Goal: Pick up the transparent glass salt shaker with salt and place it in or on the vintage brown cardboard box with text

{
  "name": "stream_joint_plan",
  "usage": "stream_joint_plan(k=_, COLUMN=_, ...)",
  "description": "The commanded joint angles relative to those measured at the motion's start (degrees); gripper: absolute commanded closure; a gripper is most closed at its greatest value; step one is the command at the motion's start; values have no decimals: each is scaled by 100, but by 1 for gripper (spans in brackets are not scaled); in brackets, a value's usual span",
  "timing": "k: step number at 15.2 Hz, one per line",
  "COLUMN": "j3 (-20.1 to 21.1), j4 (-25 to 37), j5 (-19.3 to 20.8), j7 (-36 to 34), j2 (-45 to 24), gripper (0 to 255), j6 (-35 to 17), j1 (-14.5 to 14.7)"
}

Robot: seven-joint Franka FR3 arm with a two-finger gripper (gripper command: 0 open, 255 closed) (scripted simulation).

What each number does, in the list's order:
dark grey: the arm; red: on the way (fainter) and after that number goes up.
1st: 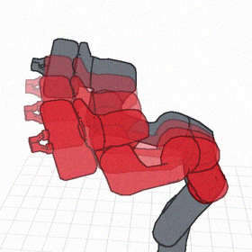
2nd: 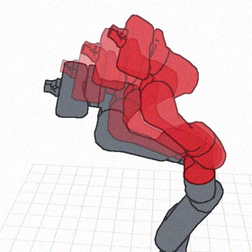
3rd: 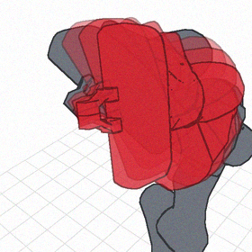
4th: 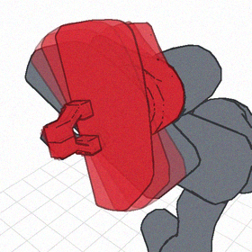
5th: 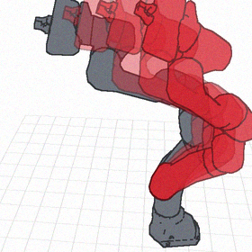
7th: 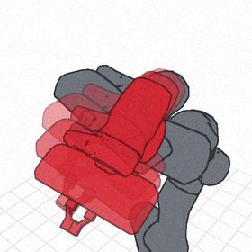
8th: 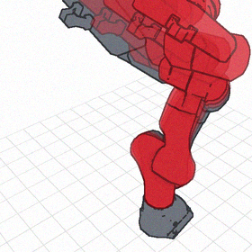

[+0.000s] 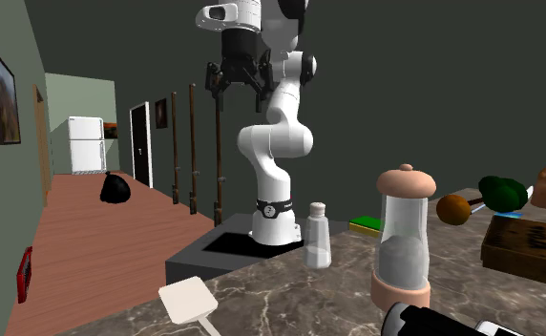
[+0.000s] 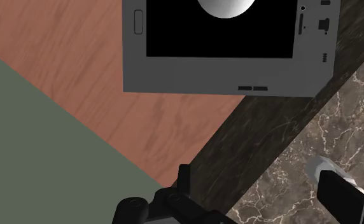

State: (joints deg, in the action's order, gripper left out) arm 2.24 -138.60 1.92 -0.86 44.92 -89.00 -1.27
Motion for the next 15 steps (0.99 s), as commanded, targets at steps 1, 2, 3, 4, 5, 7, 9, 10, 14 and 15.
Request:
stream_joint_plan(k=1, j3=0, j4=0, j5=0, j7=0, j2=0, gripper=0, j6=0, j1=0)
stream_joint_plan(k=2, j3=66, j4=-108, j5=-100, j7=-110, j2=-35, gripper=0, j6=-159, j1=32)
stream_joint_plan(k=3, j3=134, j4=-210, j5=-200, j7=-218, j2=-79, gripper=0, j6=-321, j1=66)
stream_joint_plan(k=4, j3=203, j4=-305, j5=-300, j7=-324, j2=-131, gripper=0, j6=-488, j1=100)
stream_joint_plan(k=5, j3=273, j4=-393, j5=-399, j7=-428, j2=-192, gripper=0, j6=-657, j1=136)
stream_joint_plan(k=7, j3=417, j4=-547, j5=-594, j7=-630, j2=-341, gripper=0, j6=-1007, j1=209)
stream_joint_plan(k=9, j3=564, j4=-671, j5=-784, j7=-826, j2=-525, gripper=0, j6=-1370, j1=286)
stream_joint_plan(k=10, j3=639, j4=-721, j5=-877, j7=-921, j2=-631, gripper=0, j6=-1555, j1=324)
stream_joint_plan(k=14, j3=945, j4=-840, j5=-1226, j7=-1283, j2=-1141, gripper=0, j6=-2319, j1=473)
stream_joint_plan(k=15, j3=1022, j4=-849, j5=-1306, j7=-1370, j2=-1290, gripper=0, j6=-2513, j1=507)
